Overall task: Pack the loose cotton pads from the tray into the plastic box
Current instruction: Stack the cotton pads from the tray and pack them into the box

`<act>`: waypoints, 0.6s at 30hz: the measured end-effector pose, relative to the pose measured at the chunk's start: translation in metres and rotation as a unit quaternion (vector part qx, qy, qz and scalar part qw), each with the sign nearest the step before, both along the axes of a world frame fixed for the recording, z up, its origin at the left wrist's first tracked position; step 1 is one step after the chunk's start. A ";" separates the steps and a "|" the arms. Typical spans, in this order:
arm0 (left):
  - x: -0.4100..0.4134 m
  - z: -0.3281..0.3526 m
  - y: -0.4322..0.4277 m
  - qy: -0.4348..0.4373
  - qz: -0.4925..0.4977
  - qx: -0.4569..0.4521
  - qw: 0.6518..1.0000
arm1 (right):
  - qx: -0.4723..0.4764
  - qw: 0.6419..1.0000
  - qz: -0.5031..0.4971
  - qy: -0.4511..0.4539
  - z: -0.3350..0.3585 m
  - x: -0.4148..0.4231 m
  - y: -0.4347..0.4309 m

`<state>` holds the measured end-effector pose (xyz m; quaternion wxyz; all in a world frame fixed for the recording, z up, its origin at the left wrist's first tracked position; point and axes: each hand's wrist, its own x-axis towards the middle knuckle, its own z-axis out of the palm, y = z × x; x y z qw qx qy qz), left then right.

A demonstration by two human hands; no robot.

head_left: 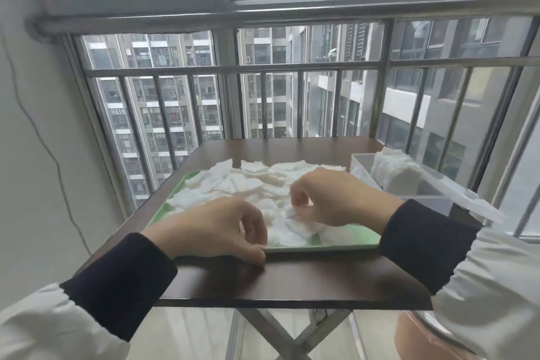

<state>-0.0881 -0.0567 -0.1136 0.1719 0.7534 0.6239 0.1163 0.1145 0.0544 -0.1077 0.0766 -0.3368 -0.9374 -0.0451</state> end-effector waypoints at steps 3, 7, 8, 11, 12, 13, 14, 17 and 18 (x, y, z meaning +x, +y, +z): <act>-0.004 0.001 0.001 -0.013 -0.010 0.001 1.000 | -0.036 0.996 -0.001 0.076 0.011 0.001 0.004; -0.011 0.001 0.004 -0.066 -0.026 0.005 0.997 | -0.120 0.973 -0.003 0.196 0.020 0.003 0.012; -0.013 0.002 0.005 -0.084 -0.028 0.009 0.996 | -0.141 0.964 -0.003 0.225 0.022 0.004 0.014; -0.017 0.008 0.011 -0.165 -0.014 0.031 0.986 | -0.206 0.929 0.008 0.308 0.024 0.002 0.019; -0.018 0.012 0.013 -0.204 0.000 0.039 0.978 | -0.232 0.914 0.011 0.334 0.025 0.000 0.021; -0.019 0.016 0.015 -0.246 0.014 0.047 0.968 | -0.258 0.897 0.011 0.359 0.025 -0.002 0.022; -0.019 0.020 0.019 -0.290 0.031 0.057 0.955 | -0.281 0.881 0.008 0.381 0.026 -0.005 0.024; -0.013 0.030 0.034 -0.404 0.092 0.082 0.906 | -0.341 0.841 -0.002 0.420 0.026 -0.012 0.031; -0.009 0.032 0.041 -0.433 0.113 0.089 0.890 | -0.358 0.827 -0.005 0.432 0.025 -0.014 0.033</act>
